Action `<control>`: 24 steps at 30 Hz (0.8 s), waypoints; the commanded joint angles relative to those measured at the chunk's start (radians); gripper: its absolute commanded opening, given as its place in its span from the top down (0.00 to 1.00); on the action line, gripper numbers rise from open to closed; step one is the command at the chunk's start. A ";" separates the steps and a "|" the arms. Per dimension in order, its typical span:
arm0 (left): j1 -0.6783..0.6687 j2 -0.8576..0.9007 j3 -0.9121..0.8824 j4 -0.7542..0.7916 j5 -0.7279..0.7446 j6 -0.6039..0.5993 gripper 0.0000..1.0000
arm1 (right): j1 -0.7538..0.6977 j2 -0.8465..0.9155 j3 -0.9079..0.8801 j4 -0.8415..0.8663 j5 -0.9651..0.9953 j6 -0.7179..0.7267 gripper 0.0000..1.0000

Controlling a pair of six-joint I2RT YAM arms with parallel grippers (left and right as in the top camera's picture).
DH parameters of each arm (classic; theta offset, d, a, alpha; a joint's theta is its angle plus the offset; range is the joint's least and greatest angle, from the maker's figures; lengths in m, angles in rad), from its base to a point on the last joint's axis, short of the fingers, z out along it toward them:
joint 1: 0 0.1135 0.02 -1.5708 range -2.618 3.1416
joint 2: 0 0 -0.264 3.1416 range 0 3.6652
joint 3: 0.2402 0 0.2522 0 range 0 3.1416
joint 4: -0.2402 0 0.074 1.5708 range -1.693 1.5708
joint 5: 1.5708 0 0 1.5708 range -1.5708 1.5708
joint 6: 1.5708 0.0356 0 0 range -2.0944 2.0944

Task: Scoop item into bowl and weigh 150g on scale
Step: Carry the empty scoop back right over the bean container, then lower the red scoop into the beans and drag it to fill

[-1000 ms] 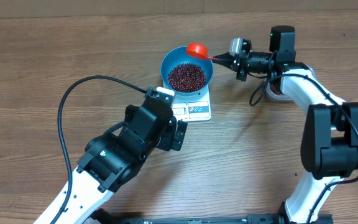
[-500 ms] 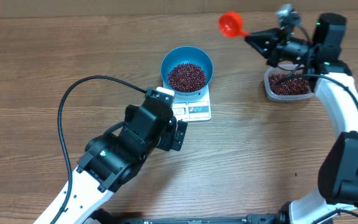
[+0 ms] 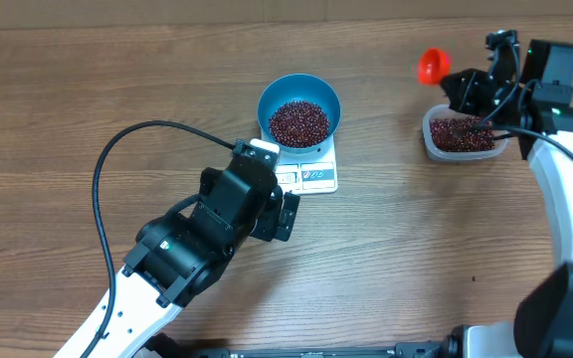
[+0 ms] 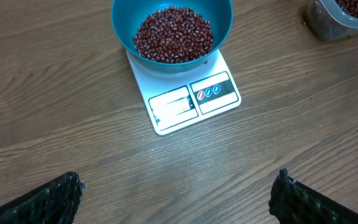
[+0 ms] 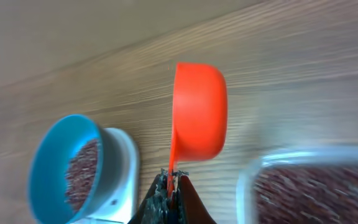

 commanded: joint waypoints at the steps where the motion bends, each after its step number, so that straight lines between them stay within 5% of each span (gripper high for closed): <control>1: 0.000 0.005 -0.002 0.004 0.005 0.019 0.00 | 0.005 -0.060 0.004 -0.043 0.193 -0.018 0.96; 10: 0.000 0.005 -0.002 0.004 0.005 0.019 0.00 | 0.005 -0.064 0.004 -0.201 0.501 -0.020 0.96; 24: 0.000 0.005 -0.002 0.004 0.005 0.019 0.01 | 0.005 -0.051 0.004 -0.356 0.520 -0.151 0.96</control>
